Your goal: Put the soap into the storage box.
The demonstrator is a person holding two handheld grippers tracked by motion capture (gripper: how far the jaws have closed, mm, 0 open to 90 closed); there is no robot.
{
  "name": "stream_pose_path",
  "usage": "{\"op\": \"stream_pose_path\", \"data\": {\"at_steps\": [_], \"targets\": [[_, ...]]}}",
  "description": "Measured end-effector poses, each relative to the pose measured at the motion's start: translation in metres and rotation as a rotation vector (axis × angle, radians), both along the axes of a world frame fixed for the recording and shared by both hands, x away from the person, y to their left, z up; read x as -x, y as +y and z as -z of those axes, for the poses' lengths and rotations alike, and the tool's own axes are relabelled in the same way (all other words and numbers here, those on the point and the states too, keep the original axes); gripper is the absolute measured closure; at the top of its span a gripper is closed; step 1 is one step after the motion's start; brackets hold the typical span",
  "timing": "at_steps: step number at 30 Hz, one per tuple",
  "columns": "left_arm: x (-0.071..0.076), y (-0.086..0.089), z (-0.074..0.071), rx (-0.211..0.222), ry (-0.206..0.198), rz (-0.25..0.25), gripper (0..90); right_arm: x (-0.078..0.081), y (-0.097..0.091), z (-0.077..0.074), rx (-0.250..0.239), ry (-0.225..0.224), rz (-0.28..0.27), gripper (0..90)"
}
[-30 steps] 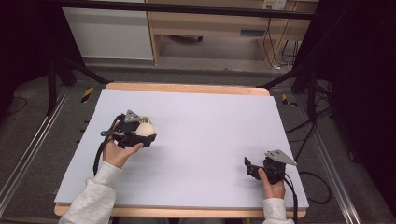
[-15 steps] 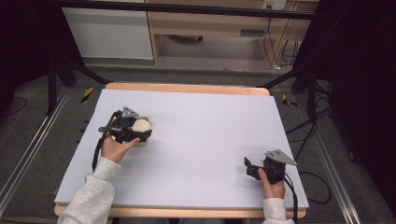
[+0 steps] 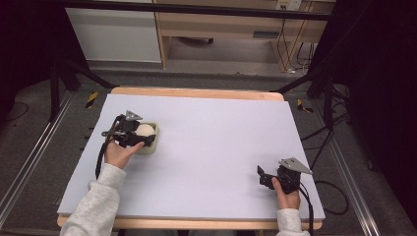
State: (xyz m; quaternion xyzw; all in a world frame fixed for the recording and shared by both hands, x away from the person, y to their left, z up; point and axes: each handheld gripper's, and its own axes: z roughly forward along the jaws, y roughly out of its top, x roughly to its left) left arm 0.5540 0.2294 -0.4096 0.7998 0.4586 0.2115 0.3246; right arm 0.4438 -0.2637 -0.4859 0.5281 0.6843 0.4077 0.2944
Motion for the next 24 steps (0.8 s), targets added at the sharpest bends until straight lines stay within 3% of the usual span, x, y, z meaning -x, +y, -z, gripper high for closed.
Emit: {"op": "stream_pose_path", "data": {"at_steps": [24], "targets": [[-0.019, 0.004, 0.018, -0.017, 0.042, -0.039, 22.6, 0.0, 0.0, 0.0, -0.004, 0.001, -0.002, 3.9]]}}
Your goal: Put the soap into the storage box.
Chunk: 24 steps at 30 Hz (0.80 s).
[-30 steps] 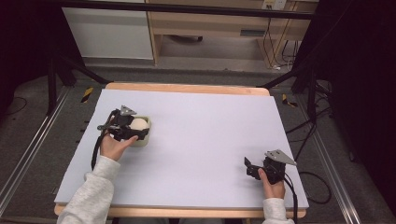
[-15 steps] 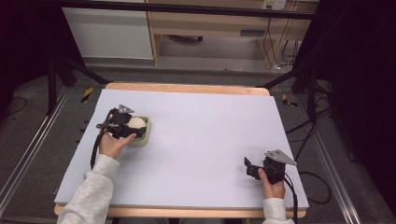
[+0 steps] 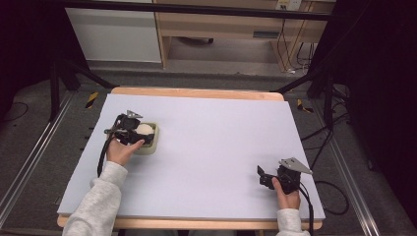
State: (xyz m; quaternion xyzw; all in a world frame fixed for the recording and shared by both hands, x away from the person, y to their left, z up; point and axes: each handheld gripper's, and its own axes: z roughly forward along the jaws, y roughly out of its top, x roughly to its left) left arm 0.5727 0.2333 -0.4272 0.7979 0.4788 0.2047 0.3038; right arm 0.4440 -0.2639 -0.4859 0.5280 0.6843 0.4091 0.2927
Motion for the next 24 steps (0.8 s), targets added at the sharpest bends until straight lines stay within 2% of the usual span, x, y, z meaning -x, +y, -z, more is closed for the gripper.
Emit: {"op": "stream_pose_path", "data": {"at_steps": [6, 24], "targets": [[-0.002, 0.001, 0.003, -0.015, 0.009, -0.002, 22.6, 0.0, 0.0, 0.0, 0.002, -0.001, 0.001, 3.9], [-0.003, 0.003, 0.012, -0.018, 0.028, -0.011, 22.5, 0.0, 0.0, 0.0, 0.004, 0.0, -0.001, 3.9]]}}
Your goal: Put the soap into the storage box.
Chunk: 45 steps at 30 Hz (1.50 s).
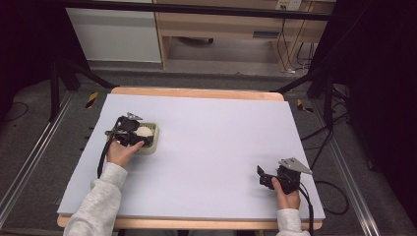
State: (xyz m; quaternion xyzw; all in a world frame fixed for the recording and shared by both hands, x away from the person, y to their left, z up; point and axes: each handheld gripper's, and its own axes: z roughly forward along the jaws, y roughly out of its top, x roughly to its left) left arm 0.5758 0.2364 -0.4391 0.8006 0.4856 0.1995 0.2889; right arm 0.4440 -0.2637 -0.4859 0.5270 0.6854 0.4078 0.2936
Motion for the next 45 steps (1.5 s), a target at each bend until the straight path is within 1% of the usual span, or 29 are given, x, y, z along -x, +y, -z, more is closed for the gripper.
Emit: {"op": "stream_pose_path", "data": {"at_steps": [11, 19, 21, 23, 24, 27, 31, 32, 33, 34, 35, 37, 38, 39, 41, 42, 43, 44, 45], "targets": [[0.0, -0.001, 0.005, -0.003, 0.007, 0.003, 22.5, 0.0, 0.0, 0.0, -0.001, 0.001, -0.001, 3.9], [0.002, -0.002, 0.006, -0.012, -0.008, 0.001, 22.3, 0.0, 0.0, 0.0, 0.0, 0.001, -0.001, 3.9], [0.003, -0.002, 0.007, -0.021, -0.013, 0.003, 22.2, 0.0, 0.0, 0.0, 0.002, 0.0, 0.0, 3.9], [0.004, -0.002, 0.006, -0.014, -0.014, 0.001, 21.8, 0.0, 0.0, 0.0, 0.002, 0.0, 0.0, 3.9], [0.005, -0.001, 0.004, -0.004, -0.024, -0.001, 19.4, 0.0, 0.0, 0.0, 0.001, 0.001, 0.0, 3.9], [0.007, -0.001, 0.002, -0.004, -0.032, 0.004, 18.1, 0.0, 0.0, 0.0, 0.003, 0.0, 0.0, 3.9], [0.012, 0.0, -0.002, -0.007, -0.042, 0.008, 16.5, 0.0, 0.0, 0.0, 0.002, 0.001, -0.001, 3.9], [0.015, 0.001, -0.003, -0.002, -0.051, 0.008, 16.4, 0.0, 0.0, 0.0, 0.003, 0.001, 0.0, 3.9], [0.015, 0.001, -0.003, -0.002, -0.051, 0.008, 16.4, 0.0, 0.0, 0.0, 0.003, 0.001, 0.0, 3.9], [0.019, 0.002, -0.004, 0.005, -0.059, 0.01, 16.4, 0.0, 0.0, 0.0, 0.004, 0.002, 0.001, 4.0], [0.019, 0.002, -0.004, 0.005, -0.059, 0.01, 16.3, 0.0, 0.0, 0.0, 0.004, 0.002, 0.001, 4.0], [0.024, 0.004, -0.005, 0.015, -0.063, 0.013, 16.4, 0.0, 0.0, 0.0, 0.002, 0.001, 0.0, 3.9], [0.029, 0.006, -0.006, 0.025, -0.073, 0.016, 16.4, 0.0, 0.0, 0.0, 0.003, 0.0, 0.0, 3.9], [0.029, 0.006, -0.006, 0.025, -0.073, 0.016, 16.4, 0.0, 0.0, 0.0, 0.003, 0.0, 0.0, 3.9], [0.034, 0.009, -0.008, 0.028, -0.082, 0.017, 16.4, 0.0, 0.0, 0.0, -0.001, 0.002, -0.001, 3.9], [0.04, 0.011, -0.009, 0.044, -0.097, 0.017, 16.5, 0.0, 0.0, 0.0, 0.003, 0.001, 0.0, 4.0], [0.04, 0.011, -0.009, 0.044, -0.097, 0.017, 16.5, 0.0, 0.0, 0.0, 0.003, 0.001, 0.0, 4.0], [0.046, 0.013, -0.011, 0.062, -0.107, 0.016, 16.4, 0.0, 0.001, 0.0, 0.001, 0.0, 0.001, 3.9], [0.046, 0.013, -0.011, 0.062, -0.107, 0.016, 16.4, 0.0, 0.001, 0.0, 0.001, 0.0, 0.001, 3.9]]}}
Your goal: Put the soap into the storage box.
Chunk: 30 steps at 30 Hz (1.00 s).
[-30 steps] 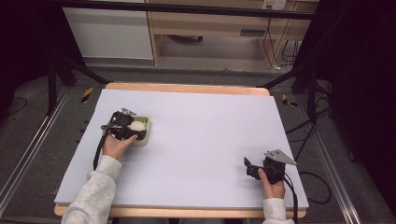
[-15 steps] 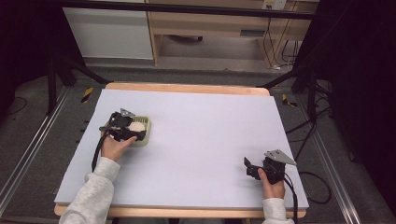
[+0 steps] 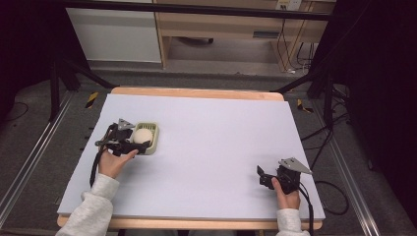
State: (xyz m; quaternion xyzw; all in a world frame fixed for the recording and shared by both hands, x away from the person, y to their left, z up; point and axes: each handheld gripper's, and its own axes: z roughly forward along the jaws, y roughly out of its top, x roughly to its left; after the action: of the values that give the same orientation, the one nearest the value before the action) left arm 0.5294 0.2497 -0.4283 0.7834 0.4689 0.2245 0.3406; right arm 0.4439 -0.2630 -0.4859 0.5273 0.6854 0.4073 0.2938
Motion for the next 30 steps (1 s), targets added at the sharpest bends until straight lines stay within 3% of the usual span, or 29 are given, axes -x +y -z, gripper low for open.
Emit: {"op": "stream_pose_path", "data": {"at_steps": [7, 10, 17, 30], "targets": [[0.024, 0.008, 0.0, 0.039, -0.03, 0.008, 16.5, 0.0, 0.0, 0.0, 0.002, 0.0, -0.002, 3.9], [0.03, 0.01, 0.001, 0.037, -0.041, 0.013, 16.8, 0.0, 0.0, 0.0, -0.001, 0.001, 0.0, 3.9], [0.058, 0.027, 0.021, 0.021, -0.043, 0.0, 17.5, 0.0, 0.0, 0.0, 0.0, 0.001, 0.002, 3.9], [0.074, 0.053, 0.043, 0.016, -0.026, -0.061, 18.2, -0.001, 0.0, 0.0, 0.002, 0.005, -0.002, 3.9]]}}
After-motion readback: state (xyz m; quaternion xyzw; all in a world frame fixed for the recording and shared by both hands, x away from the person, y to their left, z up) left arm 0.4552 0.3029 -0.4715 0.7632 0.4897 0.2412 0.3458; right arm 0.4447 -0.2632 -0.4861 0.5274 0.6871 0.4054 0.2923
